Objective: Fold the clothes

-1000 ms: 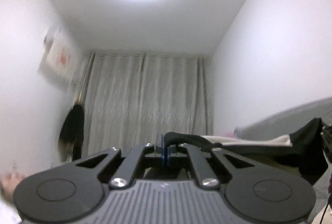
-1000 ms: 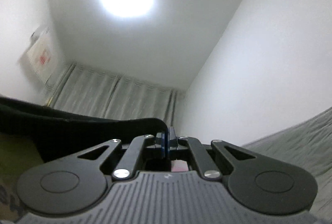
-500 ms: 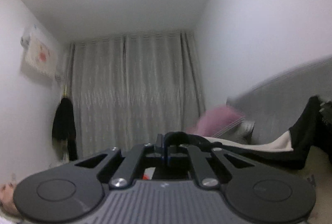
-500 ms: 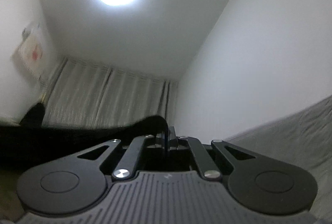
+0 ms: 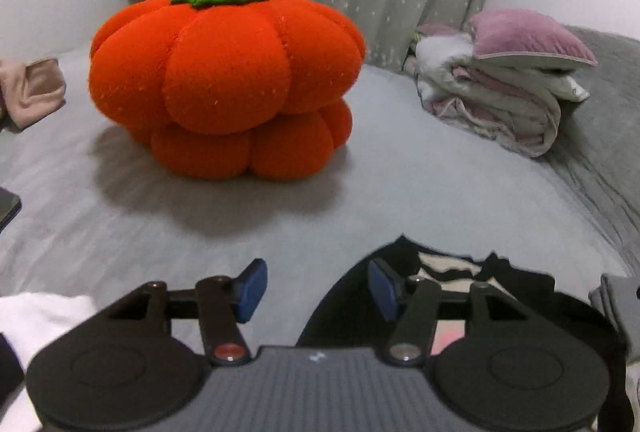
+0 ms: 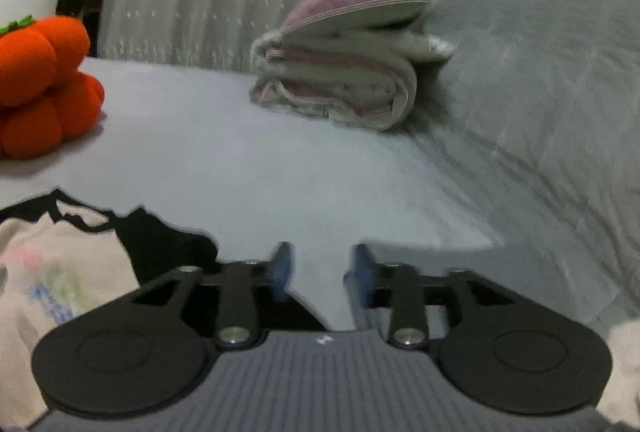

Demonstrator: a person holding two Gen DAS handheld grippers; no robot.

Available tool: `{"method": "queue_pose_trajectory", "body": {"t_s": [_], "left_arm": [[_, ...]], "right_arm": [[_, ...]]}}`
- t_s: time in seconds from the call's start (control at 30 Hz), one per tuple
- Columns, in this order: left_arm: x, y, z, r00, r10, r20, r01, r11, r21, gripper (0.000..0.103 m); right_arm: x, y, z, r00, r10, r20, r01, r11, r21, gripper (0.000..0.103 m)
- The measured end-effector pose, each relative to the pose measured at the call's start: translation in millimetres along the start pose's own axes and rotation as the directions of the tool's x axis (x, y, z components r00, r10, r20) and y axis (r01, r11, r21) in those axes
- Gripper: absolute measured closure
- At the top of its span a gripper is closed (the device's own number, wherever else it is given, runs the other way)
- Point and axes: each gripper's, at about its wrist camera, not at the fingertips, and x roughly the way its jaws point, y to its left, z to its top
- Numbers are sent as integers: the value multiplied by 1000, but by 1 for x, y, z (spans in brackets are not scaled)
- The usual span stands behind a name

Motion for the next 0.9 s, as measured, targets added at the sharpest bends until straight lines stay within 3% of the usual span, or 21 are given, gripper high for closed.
{"method": "queue_pose_trajectory", "body": {"t_s": [0.13,0.23,0.3,0.43,0.53,0.6,0.73,0.9], "left_arm": [[-17,-8,-21,999,4,-49,-2,998,55,42],[-18,-7,-36,993,49,-108,-40,996,81,42],[-21,-3,-44,986,86,-141,-74,994,86,42],[-38,11,-64,977,95,-191,-93,995,21,42],[-47,11,-82,972,96,-213,-90,995,41,39],[-43,11,-92,964,125,-233,-106,990,90,35],[-36,15,-103,951,157,-266,-123,983,140,35],[-36,21,-111,939,189,-288,-140,973,182,34]], "right_arm": [[-25,-7,-34,995,83,-56,-82,996,30,43],[-35,-7,-38,983,167,-82,-162,985,60,43],[-67,-15,-60,974,213,-80,-205,974,94,43],[-75,-27,-69,927,355,-120,-320,917,240,43],[-82,-23,-86,881,435,-186,-382,886,264,43],[-88,-20,-95,865,450,-219,-401,885,234,43],[-92,-16,-99,877,421,-232,-378,902,209,43],[-86,-1,-97,868,432,-245,-390,898,202,43]]}}
